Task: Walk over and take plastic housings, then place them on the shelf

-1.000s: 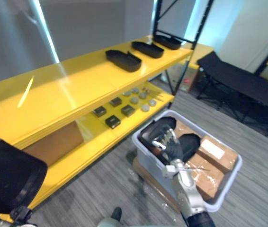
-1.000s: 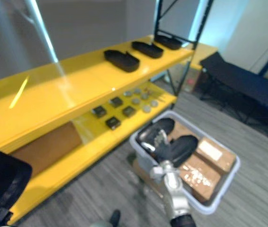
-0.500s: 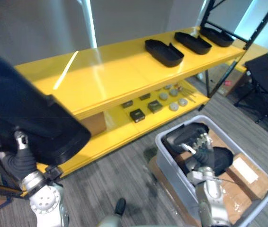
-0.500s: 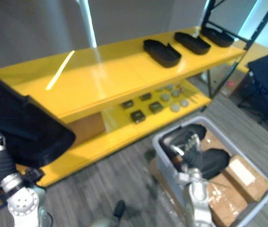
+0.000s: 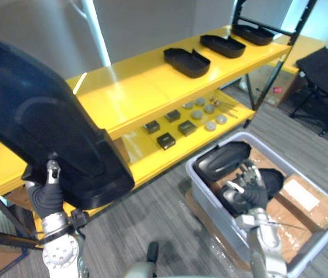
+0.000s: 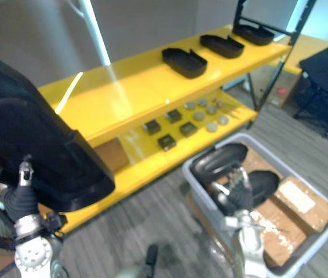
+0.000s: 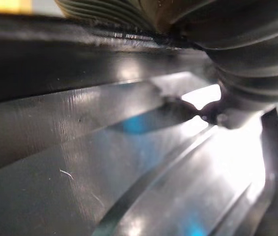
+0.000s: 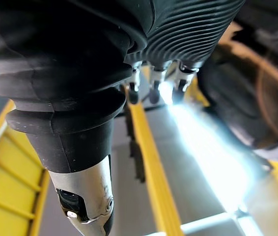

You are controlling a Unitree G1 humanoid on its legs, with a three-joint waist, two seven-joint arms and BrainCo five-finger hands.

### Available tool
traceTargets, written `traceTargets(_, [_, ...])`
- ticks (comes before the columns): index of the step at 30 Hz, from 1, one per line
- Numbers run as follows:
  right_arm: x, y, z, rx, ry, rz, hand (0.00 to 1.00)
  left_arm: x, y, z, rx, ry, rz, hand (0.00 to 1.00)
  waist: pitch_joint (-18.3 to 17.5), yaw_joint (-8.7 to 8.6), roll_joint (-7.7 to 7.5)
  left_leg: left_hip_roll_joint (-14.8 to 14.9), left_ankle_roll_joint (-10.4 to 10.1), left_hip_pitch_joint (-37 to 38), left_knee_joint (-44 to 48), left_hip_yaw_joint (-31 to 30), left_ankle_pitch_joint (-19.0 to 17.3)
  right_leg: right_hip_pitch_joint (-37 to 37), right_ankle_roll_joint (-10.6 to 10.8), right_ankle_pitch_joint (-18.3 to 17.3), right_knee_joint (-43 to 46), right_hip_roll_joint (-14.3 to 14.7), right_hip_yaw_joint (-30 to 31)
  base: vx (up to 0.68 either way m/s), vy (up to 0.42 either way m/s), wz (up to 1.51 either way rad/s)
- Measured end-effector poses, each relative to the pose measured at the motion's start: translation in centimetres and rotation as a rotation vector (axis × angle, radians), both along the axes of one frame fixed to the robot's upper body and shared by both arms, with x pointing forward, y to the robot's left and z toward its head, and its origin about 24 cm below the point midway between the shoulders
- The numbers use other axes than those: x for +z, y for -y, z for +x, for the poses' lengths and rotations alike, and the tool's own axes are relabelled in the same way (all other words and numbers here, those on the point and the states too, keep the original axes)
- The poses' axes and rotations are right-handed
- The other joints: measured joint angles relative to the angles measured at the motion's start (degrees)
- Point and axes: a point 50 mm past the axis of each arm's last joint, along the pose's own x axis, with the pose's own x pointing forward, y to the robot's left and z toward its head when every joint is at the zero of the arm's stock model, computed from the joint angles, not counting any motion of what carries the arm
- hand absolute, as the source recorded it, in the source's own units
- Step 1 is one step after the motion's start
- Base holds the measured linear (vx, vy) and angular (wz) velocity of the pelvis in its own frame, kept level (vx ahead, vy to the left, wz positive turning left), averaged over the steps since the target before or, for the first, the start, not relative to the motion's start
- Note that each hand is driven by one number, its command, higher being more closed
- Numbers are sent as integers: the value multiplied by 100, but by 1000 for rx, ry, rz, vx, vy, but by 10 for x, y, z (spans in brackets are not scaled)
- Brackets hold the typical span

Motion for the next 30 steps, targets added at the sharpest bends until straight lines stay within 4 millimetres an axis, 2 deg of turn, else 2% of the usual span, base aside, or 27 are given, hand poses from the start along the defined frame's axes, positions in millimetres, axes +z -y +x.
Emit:
traceTargets(2, [1, -3, 2, 5, 11, 13, 0, 2, 0, -1, 2, 14, 7, 100, 18, 64, -34, -71, 28, -9, 1, 120, -22, -2, -37, -106, 39, -91, -34, 39, 23, 12])
traceTargets(3, [2, -5, 4, 4, 21, 27, 0, 7, -1, -2, 4, 40, 22, 100, 79, 86, -172, -163, 84, -4, 7, 325, -63, -46, -13, -252, 125, -244, -77, 38, 43, 22])
traceTargets(4, [3, -5, 5, -2, 26, 34, 0, 12, -1, -4, 5, 62, 35, 100, 97, 88, -283, -231, 235, -37, 216, 534, -191, -17, 4, -336, 222, -397, -136, 101, 70, 28])
traceTargets(5, [4, -5, 6, -10, 35, 35, 0, 16, -2, -5, 6, 83, 49, 100, 110, 72, -332, -265, 272, -93, 531, 644, -450, 35, 97, -312, 499, -505, -182, 179, 27, 30])
traceTargets(6, [5, -3, 7, -12, 39, 27, 0, 18, -2, -5, 4, 97, 54, 100, 131, 56, -318, -286, 232, -117, 741, 617, -620, -127, 47, -294, 1149, -690, -183, 232, 76, 38])
traceTargets(7, [5, -2, 7, -15, 45, 21, 0, 20, -1, -2, -5, 103, 66, 100, 129, 40, -312, -293, 264, -86, 931, 501, -778, -556, -315, -55, 2291, -950, -112, 203, 79, 37])
traceTargets(8, [7, -3, 8, -19, 63, 21, 0, 22, -2, -1, -11, 114, 83, 100, 115, 20, -285, -295, 296, 9, 927, 448, -863, -868, -597, 322, 2979, -1100, 47, 226, 139, 34])
traceTargets(9, [9, -3, 10, -21, 81, 22, 0, 25, -2, 1, -17, 123, 100, 100, 124, -8, -288, -284, 332, 172, 870, 345, -913, -1138, -643, 868, 3582, -1197, 273, 288, 102, 29])
traceTargets(10, [12, -6, 14, -20, 101, 29, 0, 29, -3, 3, -24, 131, 125, 100, 148, -59, -263, -266, 389, 380, 733, 214, -926, -1434, -609, 1048, 4158, -1252, 539, 359, 84, 46])
traceTargets(11, [15, -6, 15, -29, 121, 30, 0, 33, -3, 7, -39, 146, 138, 100, 144, -119, -269, -215, 399, 472, 731, 25, -984, -1620, -561, 560, 4228, -1111, 694, 297, 47, 53])
traceTargets(12, [16, -6, 15, -35, 126, 29, 0, 35, -2, 10, -48, 157, 141, 100, 150, -151, -259, -169, 381, 512, 733, -55, -997, -1698, -539, 386, 4095, -965, 795, 256, 25, 75])
traceTargets(13, [16, -3, 14, -50, 127, 29, 0, 38, -1, 17, -62, 177, 142, 100, 155, -231, -225, -90, 321, 554, 738, -280, -1002, -1789, -443, 135, 3565, -610, 1009, 223, -2, 89])
traceTargets(14, [17, 0, 10, -67, 132, 24, 0, 42, 1, 26, -85, 194, 139, 100, 149, -275, -219, -60, 274, 563, 738, -491, -1026, -1855, -380, 39, 2805, -296, 1299, 211, -23, 95])
traceTargets(17, [21, 4, 8, -57, 149, 12, 0, 37, 0, 37, -81, 156, 119, 100, 161, -367, -199, -67, 137, 753, 743, -864, -1118, -1940, -348, 87, 1639, -27, 1655, 224, -112, 78])
traceTargets(18, [21, 4, 8, -48, 152, 11, 0, 35, -1, 37, -75, 141, 112, 100, 156, -368, -207, -78, 93, 791, 774, -889, -1151, -1928, -303, 143, 1482, -29, 1664, 249, -191, 56])
traceTargets(20, [23, 1, 10, -2, 168, 14, 0, 28, -2, 35, -59, 99, 104, 100, 68, -334, -357, -147, -33, 803, 958, -907, -1387, -1769, -378, 913, 817, -52, 1666, 183, -185, 40])
traceTargets(21, [25, -1, 12, 40, 178, 6, 0, 21, -2, 31, -45, 66, 87, 100, -6, -267, -389, -142, -106, 803, 1096, -918, -1610, -1544, -76, 948, 443, -45, 1650, 174, -205, 15])
traceTargets(22, [28, 0, 15, 68, 188, -16, 0, 13, 1, 27, -44, 34, 54, 100, -78, -206, -194, 32, -179, 712, 1237, -913, -1716, -1379, -128, 1054, 122, 139, 1530, 220, -246, 19])
traceTargets(24, [35, 1, 20, 116, 211, -45, 0, 3, 6, 21, -51, 0, 19, 100, -214, -161, 46, 282, -236, 629, 1295, -896, -1819, -1075, -214, 1239, -501, 409, 1292, 258, -237, 30])
traceTargets(27, [44, 4, 28, 118, 243, -46, 0, 5, 9, 20, -46, 11, 16, 100, -252, -77, 111, 421, -336, 688, 1196, -857, -1778, -884, -262, 1273, -769, 559, 1176, 174, -124, 22])
traceTargets(30, [48, 12, 28, 71, 261, -29, 0, 9, 15, 24, -78, 22, 36, 100, -277, -112, 134, 418, -364, 763, 1111, -527, -1714, -619, -266, 1273, -927, 526, 913, 117, -18, 35])
